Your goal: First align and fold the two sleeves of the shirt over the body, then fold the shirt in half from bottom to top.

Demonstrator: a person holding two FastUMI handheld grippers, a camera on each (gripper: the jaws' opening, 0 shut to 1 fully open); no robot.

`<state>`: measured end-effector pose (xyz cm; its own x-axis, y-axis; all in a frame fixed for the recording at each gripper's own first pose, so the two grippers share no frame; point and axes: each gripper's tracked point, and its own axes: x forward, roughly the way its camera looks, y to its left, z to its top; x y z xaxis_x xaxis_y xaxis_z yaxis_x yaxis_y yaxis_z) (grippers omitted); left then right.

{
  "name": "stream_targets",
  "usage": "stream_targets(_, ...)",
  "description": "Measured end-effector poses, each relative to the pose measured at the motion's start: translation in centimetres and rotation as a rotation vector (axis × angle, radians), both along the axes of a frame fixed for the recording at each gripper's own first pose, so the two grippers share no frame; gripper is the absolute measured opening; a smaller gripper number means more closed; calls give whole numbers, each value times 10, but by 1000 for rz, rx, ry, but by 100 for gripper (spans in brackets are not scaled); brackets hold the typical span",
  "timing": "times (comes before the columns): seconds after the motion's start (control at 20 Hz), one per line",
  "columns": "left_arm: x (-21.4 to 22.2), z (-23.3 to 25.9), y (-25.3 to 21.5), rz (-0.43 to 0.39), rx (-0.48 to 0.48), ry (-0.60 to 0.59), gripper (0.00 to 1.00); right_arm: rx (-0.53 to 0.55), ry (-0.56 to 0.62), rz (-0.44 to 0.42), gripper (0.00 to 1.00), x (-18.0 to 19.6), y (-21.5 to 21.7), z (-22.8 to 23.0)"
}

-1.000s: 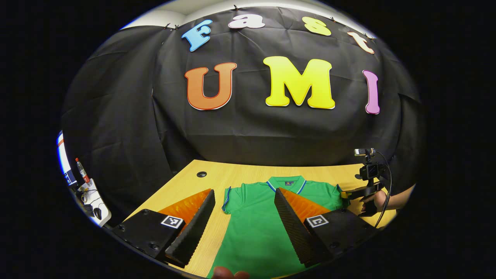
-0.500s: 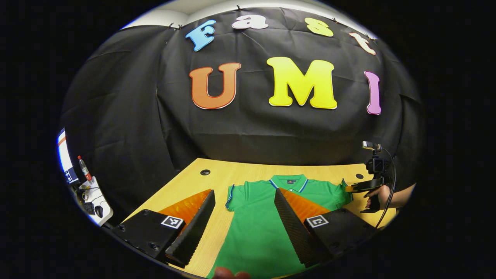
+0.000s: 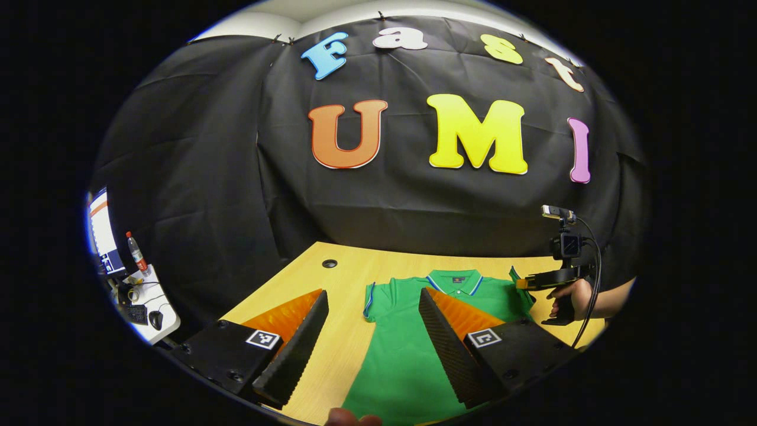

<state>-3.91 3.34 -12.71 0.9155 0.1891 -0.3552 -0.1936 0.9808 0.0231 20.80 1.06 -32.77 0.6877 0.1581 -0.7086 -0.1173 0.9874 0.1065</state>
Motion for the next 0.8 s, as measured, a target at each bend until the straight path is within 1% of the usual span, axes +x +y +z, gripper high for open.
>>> stream_targets(0.15,-4,5,21,10,16,-7,99,9,18,19,5,-4,22,-2)
stream_targets(0.2,-6,5,26,6,16,-5,99,22,17,23,12,-6,28,0)
stream_targets(0.3,-7,6,36,3,8,-11,99,34,-3,27,40,-12,35,14)
stream_targets(0.4,-6,7,43,-8,-11,-24,99,21,-36,26,67,-19,34,31)
stream_targets(0.45,-6,7,44,-14,-17,-27,99,17,-56,25,74,-23,33,41)
stream_targets(0.5,-4,6,45,-23,-21,-31,99,13,-74,24,79,-28,32,52)
stream_targets(0.6,0,6,50,-42,-30,-40,99,9,-111,20,80,-42,30,76)
stream_targets(0.65,4,4,49,-56,-37,-41,99,5,-130,24,84,-51,29,89)
stream_targets(0.8,16,-8,45,-133,-72,-31,99,-20,-192,37,86,-84,19,130)
